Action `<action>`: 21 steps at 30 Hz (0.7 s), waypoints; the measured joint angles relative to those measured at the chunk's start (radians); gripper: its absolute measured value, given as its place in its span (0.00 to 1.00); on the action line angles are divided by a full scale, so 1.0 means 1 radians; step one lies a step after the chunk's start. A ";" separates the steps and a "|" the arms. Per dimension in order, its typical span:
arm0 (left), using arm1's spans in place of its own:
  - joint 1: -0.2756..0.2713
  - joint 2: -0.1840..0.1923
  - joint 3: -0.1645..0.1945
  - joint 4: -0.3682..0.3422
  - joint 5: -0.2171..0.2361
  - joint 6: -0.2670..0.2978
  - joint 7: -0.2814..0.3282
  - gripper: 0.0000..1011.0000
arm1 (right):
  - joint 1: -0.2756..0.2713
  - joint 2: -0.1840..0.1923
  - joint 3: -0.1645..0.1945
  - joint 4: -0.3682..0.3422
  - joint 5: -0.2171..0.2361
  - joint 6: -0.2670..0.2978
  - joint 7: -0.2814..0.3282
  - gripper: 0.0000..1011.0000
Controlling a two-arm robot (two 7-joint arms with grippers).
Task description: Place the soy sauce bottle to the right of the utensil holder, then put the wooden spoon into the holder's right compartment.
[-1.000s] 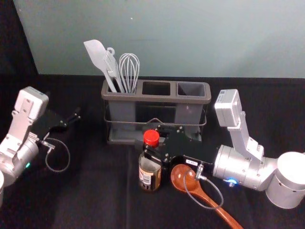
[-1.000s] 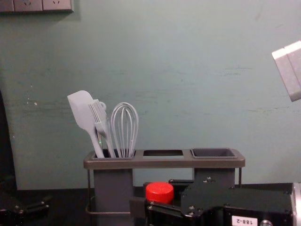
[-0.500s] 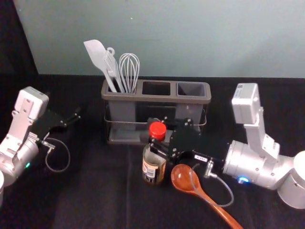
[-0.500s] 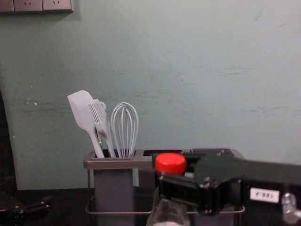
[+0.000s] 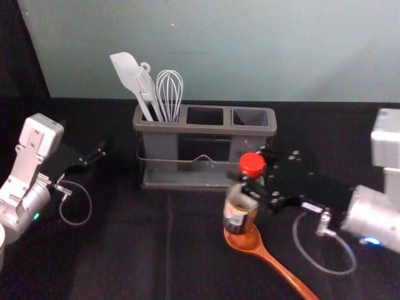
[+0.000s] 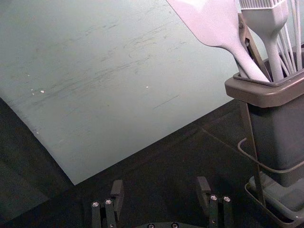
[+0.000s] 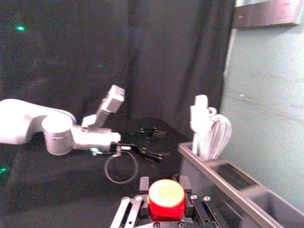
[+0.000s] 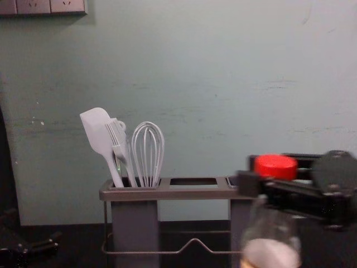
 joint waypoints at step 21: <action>0.000 0.000 0.000 0.000 0.000 0.000 0.000 0.99 | -0.178 0.093 0.230 0.032 -0.003 -0.106 -0.039 0.39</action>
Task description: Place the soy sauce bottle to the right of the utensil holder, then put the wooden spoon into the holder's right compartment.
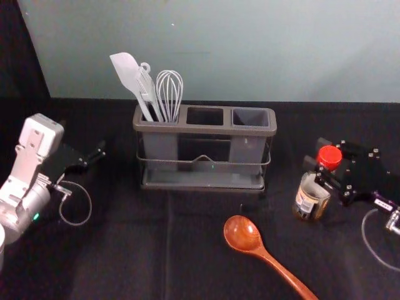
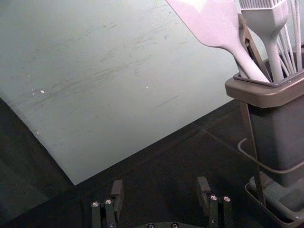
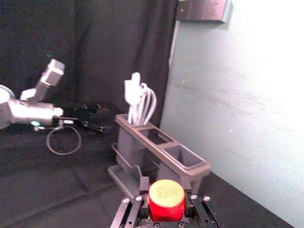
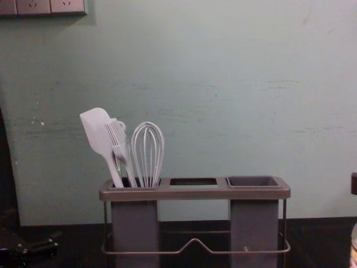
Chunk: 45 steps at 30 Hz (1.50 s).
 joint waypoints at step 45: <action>0.000 0.000 0.000 0.000 0.000 0.000 0.000 0.99 | 0.377 -0.288 -0.111 0.421 -0.103 0.091 -0.022 0.39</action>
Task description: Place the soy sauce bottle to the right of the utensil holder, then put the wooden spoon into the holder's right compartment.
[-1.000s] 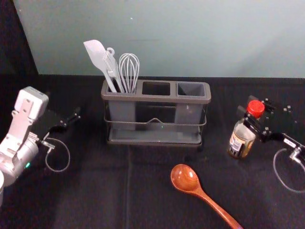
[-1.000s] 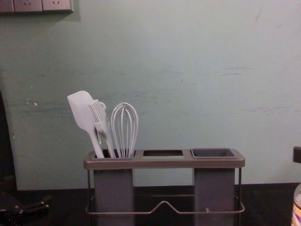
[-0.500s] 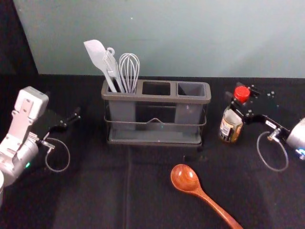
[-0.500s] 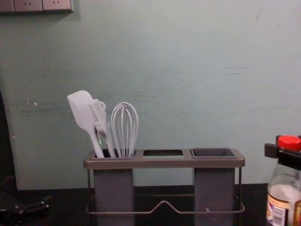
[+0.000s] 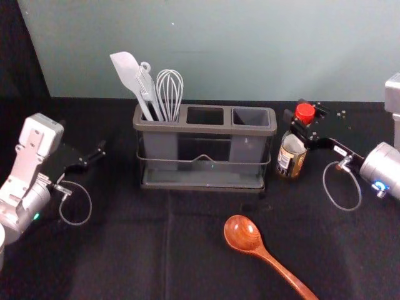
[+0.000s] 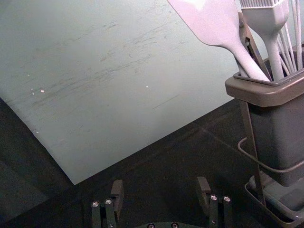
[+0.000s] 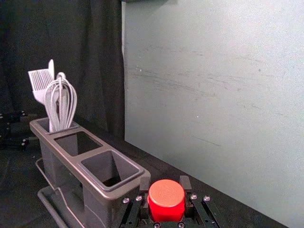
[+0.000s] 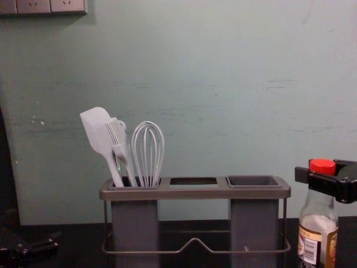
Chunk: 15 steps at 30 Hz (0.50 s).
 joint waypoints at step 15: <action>0.000 0.000 0.000 0.000 0.000 0.000 0.000 0.99 | 0.019 -0.012 -0.004 0.046 -0.003 0.000 -0.001 0.39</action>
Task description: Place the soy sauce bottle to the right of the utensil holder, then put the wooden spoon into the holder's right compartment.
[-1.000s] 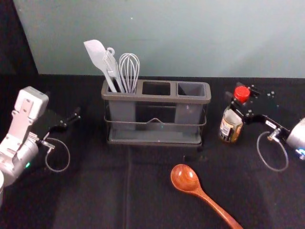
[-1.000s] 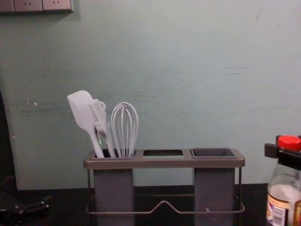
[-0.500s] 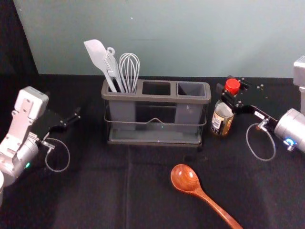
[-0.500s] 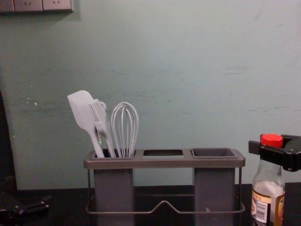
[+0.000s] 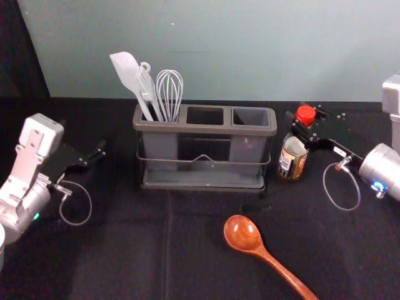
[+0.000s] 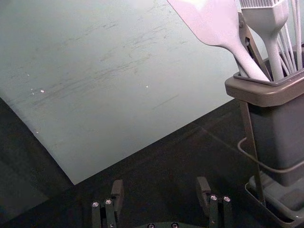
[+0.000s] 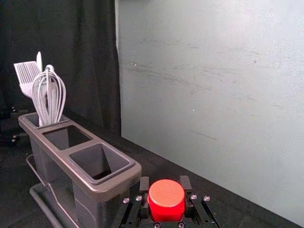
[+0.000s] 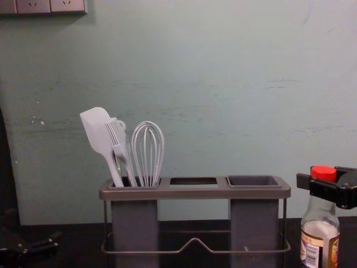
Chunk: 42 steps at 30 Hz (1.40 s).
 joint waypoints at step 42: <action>0.000 0.000 0.000 0.000 0.000 0.000 0.000 0.99 | -0.004 -0.002 0.001 0.002 -0.003 0.003 -0.004 0.99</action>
